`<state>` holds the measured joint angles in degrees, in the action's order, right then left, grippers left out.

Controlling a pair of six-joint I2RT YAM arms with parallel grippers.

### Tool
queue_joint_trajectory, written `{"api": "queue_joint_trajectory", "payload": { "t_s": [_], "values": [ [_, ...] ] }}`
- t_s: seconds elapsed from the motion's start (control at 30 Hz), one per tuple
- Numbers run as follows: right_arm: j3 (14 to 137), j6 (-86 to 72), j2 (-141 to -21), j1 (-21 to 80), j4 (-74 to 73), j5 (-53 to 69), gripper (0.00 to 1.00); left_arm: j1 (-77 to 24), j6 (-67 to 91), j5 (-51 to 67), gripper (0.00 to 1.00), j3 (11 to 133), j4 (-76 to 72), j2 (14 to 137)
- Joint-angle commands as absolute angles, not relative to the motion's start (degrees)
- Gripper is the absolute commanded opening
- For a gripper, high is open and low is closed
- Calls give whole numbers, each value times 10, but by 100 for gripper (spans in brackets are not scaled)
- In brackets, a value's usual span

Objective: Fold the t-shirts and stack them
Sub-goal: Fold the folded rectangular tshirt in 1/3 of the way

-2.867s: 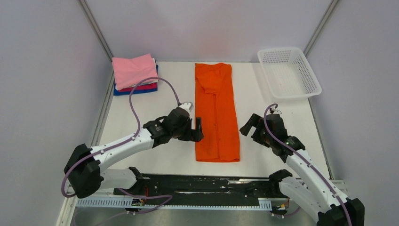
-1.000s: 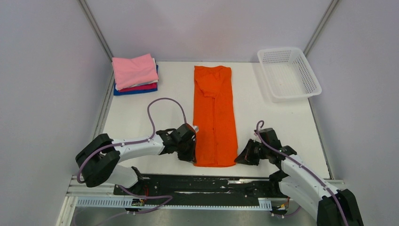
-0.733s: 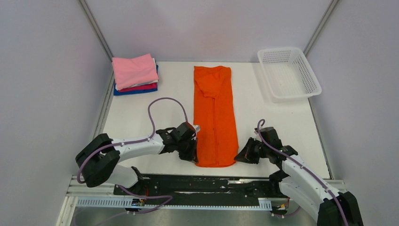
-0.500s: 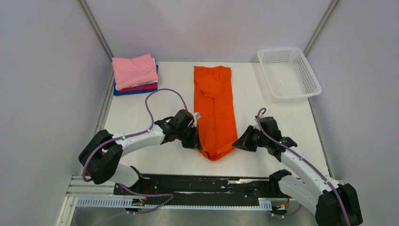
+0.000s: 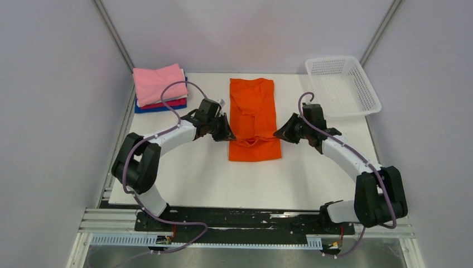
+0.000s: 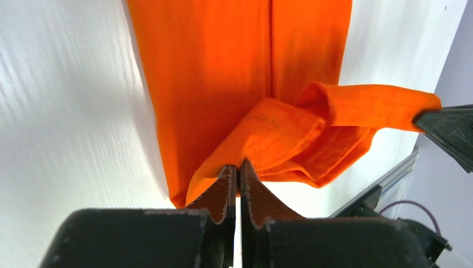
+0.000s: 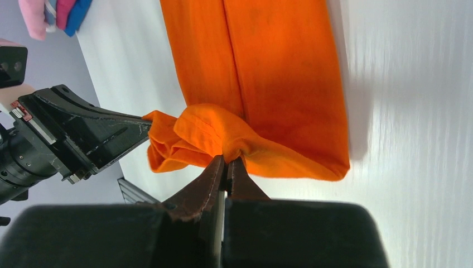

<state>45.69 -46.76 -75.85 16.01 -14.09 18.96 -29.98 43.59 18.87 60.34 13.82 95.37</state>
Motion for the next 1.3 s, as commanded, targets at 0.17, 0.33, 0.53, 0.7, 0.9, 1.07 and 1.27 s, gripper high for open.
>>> {"api": "queue_joint_trajectory", "payload": {
  "t_s": [0.17,0.33,0.53,0.7,0.9,1.07,1.27],
  "values": [
    [579,-431,-894,126,-88,184,0,-260,399,136,0,731,155,1039],
    [623,-423,-950,119,-83,190,0,-244,393,130,0,782,172,1096],
    [663,-423,-1014,110,-81,201,0,-234,383,130,9,826,172,1140],
    [687,-423,-1056,106,-71,187,0,-228,381,140,11,859,165,1176],
    [711,-425,-1086,100,-55,169,1,-220,383,143,15,895,167,1207],
    [737,-426,-1108,90,-55,188,33,-208,382,161,53,920,150,1221],
    [719,-427,-1065,87,-45,204,100,-202,364,167,100,926,148,1159]
  ]
}}
